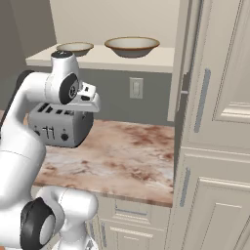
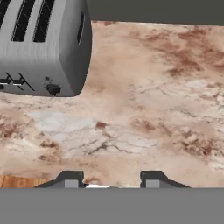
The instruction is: Take the smaller bowl and place it next to the appetizer plate on the dining counter , and place the larger bowl next to the plate with cooked food.
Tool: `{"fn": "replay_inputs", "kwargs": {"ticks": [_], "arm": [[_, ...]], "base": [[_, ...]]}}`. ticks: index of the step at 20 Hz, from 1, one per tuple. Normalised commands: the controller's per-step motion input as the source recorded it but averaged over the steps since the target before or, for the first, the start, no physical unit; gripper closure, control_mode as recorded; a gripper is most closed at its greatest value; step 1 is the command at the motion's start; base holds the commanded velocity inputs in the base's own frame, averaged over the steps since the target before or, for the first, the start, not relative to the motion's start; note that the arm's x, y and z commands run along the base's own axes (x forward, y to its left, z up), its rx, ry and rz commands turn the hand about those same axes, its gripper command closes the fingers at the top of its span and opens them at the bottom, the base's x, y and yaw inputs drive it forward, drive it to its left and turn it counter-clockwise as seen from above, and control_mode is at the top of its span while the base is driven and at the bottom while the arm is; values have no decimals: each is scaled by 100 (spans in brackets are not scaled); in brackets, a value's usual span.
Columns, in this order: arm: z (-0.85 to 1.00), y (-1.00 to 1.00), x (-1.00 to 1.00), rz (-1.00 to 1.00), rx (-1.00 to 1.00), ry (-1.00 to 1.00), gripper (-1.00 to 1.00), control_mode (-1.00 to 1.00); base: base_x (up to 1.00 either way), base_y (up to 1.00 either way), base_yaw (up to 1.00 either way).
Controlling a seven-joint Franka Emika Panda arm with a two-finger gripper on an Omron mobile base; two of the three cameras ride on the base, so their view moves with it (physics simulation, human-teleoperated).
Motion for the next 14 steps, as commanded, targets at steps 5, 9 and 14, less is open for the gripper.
{"fn": "replay_inputs", "kwargs": {"ticks": [5, 9, 14], "arm": [[9, 1, -35, 0, 0, -19, -100, -100], [56, -3, -57, 0, 1, -45, -100, -100], [84, -15, -2, -20, 12, -31, -100, -100]], "base": [[0, 0, 0], [0, 0, 0], [0, 0, 0]]}}
